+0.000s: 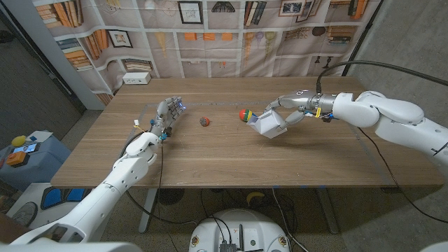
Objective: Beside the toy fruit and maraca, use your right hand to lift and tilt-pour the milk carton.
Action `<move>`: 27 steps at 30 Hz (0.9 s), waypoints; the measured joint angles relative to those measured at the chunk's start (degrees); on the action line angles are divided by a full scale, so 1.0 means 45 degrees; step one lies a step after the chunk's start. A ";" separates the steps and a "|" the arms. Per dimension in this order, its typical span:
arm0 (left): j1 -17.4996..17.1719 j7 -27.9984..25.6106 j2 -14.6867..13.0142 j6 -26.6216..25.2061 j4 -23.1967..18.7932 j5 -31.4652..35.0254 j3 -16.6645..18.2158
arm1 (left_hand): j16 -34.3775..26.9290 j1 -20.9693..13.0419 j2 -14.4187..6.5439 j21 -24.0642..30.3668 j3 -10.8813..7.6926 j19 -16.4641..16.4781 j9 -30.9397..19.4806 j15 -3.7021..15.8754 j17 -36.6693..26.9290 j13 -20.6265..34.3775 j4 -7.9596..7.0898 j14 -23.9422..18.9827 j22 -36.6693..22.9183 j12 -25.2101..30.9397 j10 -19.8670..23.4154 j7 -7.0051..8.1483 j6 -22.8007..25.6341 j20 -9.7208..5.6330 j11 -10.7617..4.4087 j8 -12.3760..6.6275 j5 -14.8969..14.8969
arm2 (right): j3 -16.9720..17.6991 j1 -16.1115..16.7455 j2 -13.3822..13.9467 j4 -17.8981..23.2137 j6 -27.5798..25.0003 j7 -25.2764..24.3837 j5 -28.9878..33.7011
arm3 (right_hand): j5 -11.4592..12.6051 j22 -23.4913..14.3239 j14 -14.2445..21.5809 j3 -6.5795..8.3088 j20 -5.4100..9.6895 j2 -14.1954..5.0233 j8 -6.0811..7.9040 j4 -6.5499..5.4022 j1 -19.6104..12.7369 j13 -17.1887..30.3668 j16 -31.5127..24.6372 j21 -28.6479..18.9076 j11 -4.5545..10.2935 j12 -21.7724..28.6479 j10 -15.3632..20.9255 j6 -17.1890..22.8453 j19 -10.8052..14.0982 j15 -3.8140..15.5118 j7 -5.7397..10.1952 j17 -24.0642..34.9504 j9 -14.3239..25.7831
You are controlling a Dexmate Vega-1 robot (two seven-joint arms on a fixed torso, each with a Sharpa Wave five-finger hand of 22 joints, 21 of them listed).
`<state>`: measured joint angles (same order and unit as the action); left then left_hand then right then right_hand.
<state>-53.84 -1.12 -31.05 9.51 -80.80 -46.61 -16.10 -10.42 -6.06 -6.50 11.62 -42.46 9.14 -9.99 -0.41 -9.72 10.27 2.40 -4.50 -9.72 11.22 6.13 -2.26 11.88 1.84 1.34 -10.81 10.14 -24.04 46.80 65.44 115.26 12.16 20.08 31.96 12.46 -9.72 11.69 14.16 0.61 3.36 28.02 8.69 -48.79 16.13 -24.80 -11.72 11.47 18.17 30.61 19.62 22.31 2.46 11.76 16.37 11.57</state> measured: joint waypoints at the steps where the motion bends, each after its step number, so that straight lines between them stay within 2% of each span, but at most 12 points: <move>1: 0.0000 0.0005 0.0000 0.0016 0.0000 -0.0001 0.0000 | 0.0000 0.0000 0.0000 0.0000 0.0000 0.0000 0.0000 0.0000 0.0000 0.0000 0.0000 0.0000 0.0000 0.0000 0.0000 0.0000 0.0000 0.0000 0.0000 0.0000 0.0000 | 0.0000 -0.0003 0.0008 0.0025 0.0000 0.0000 0.0000 | 0.0000 0.0000 0.0000 0.0000 0.0000 0.0000 -0.0027 0.0000 0.0000 0.0000 0.0000 0.0000 0.0000 0.0000 0.0000 0.0000 0.0000 0.0000 0.0000 0.0000 0.0000; 12: 0.0016 0.0092 0.0053 0.0145 0.0114 -0.0004 -0.0005 | 0.0000 0.0000 0.0000 0.0000 0.0000 0.0000 0.0000 0.0000 0.0000 0.0000 0.0000 0.0000 0.0000 0.0004 0.0000 0.0000 0.0000 0.0000 0.0000 0.0000 0.0000 | -0.0077 -0.0205 0.0139 0.0892 -0.0601 0.0713 0.1311 | -0.0001 0.0000 0.0023 0.0000 0.0000 -0.0087 -0.0045 0.0001 0.0089 0.0061 0.0001 0.0000 0.0091 -0.0011 0.0091 0.0002 0.0000 -0.0025 0.0003 -0.0001 -0.0001; 27: 0.0009 0.0197 0.0127 0.0271 0.0207 -0.0005 -0.0010 | 0.0000 -0.0034 0.0035 0.0000 0.0000 0.0000 -0.0067 0.0000 0.0000 -0.0001 0.0000 0.0000 0.0000 0.0005 0.0000 -0.0001 0.0000 0.0000 0.0000 0.0000 0.0000 | -0.0447 -0.0841 -0.0087 0.1923 -0.1018 0.2506 0.3348 | -0.0002 0.0000 0.0022 -0.0058 0.0001 -0.0086 0.0010 -0.0056 0.0084 0.0119 -0.0046 0.0000 0.0091 -0.0101 0.0090 0.0054 -0.0001 -0.0024 0.0056 -0.0003 0.0008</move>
<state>-53.80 -0.23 -30.48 10.73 -79.87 -46.63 -16.14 -10.42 -6.22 -6.34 11.62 -42.46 9.14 -10.29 -0.41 -9.72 10.27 2.40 -4.50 -9.72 11.25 6.13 -2.26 11.88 1.84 1.34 -10.81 10.14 -26.05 43.02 65.05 123.91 7.58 31.35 47.02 12.45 -9.72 11.79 13.90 0.61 2.98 28.06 8.44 -48.41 16.66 -25.01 -11.72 11.88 17.72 31.02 19.86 22.31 2.36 12.01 16.36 11.61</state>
